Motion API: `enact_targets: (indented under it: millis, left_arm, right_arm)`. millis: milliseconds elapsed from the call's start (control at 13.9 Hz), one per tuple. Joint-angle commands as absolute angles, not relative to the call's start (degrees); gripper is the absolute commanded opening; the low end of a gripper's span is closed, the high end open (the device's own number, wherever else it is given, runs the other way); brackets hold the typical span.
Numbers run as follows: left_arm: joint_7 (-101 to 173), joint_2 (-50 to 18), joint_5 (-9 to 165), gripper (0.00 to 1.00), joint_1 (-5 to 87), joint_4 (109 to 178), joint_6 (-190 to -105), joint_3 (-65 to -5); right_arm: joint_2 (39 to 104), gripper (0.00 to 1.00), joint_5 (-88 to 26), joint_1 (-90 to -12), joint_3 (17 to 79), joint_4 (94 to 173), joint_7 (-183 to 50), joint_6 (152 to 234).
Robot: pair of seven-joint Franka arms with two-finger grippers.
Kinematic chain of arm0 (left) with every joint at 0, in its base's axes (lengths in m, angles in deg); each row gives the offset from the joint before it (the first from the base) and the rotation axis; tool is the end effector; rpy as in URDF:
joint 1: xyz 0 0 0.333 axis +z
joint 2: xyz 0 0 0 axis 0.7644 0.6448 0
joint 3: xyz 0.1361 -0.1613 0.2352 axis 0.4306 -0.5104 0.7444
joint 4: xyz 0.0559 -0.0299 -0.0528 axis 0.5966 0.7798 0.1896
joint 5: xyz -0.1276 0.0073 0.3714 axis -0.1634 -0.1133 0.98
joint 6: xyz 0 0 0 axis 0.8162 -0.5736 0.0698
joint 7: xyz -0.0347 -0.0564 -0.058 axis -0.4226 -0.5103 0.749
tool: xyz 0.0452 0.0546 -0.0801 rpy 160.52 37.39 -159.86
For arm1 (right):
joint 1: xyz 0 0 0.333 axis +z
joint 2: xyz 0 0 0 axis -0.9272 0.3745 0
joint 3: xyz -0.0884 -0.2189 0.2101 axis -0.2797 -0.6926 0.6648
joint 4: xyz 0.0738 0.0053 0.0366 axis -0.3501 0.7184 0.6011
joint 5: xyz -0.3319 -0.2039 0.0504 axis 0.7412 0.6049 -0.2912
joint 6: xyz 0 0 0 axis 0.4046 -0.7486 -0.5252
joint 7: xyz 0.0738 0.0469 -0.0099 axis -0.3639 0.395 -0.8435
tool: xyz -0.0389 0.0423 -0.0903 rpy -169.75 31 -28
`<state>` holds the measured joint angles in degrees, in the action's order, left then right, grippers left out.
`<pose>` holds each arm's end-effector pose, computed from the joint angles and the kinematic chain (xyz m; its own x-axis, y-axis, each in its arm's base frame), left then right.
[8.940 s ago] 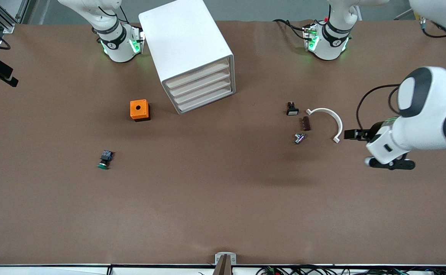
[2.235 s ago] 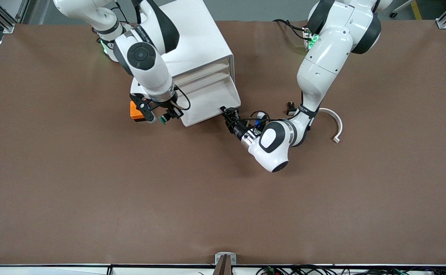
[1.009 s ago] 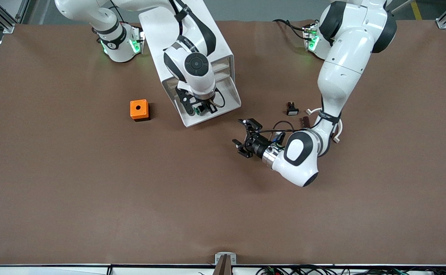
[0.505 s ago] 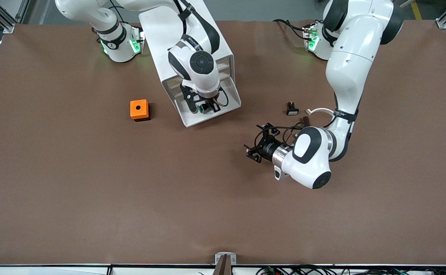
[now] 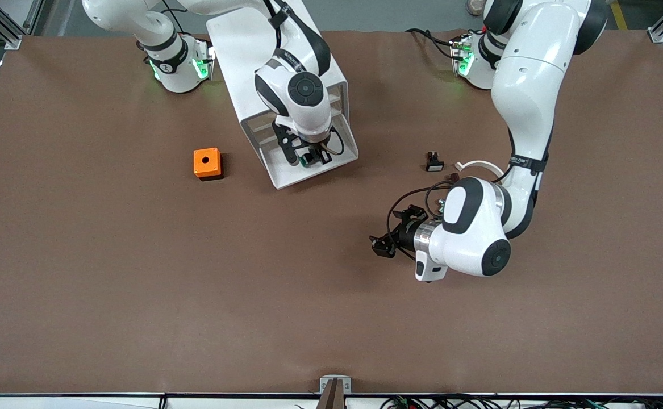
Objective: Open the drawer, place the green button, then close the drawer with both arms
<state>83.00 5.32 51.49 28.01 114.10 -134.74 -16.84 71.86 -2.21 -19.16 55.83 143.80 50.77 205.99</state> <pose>0.6642 -0.3211 0.2753 0.6070 0.5477 -0.5758 0.7160 -0.6912 0.0973 0.3883 0.4855 0.2793 0.3962 -0.9147 -0.0793 -0.9081 -0.4031 0.1134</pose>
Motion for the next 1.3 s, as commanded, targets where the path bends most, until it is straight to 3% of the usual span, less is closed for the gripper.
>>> enact_targets:
  millis: [0,288,793,1226]
  left_arm:
    - [79.5,4.2,56.4,1.00,26.4,114.8,-138.8,-15.9]
    - [77.6,2.8,62.6,1.00,26.0,114.9,-142.8,-16.5]
    - [79.1,1.8,71.8,1.00,20.9,115.3,-145.4,-16.1]
    - [91.6,2.5,83.5,1.00,14.7,115.6,-145.5,-16.1]
  right_arm:
    - [73.2,1.00,-2.5,-17.6,55.4,141.0,51.7,205.0]
    - [73.7,1.00,0.6,-18.2,55.3,133.8,44.5,200.0]
    - [73.5,1.00,0.6,-26.9,55.1,117.4,16.4,179.0]
    - [68.6,1.00,0.9,-40.8,54.9,115.1,-13.7,166.2]
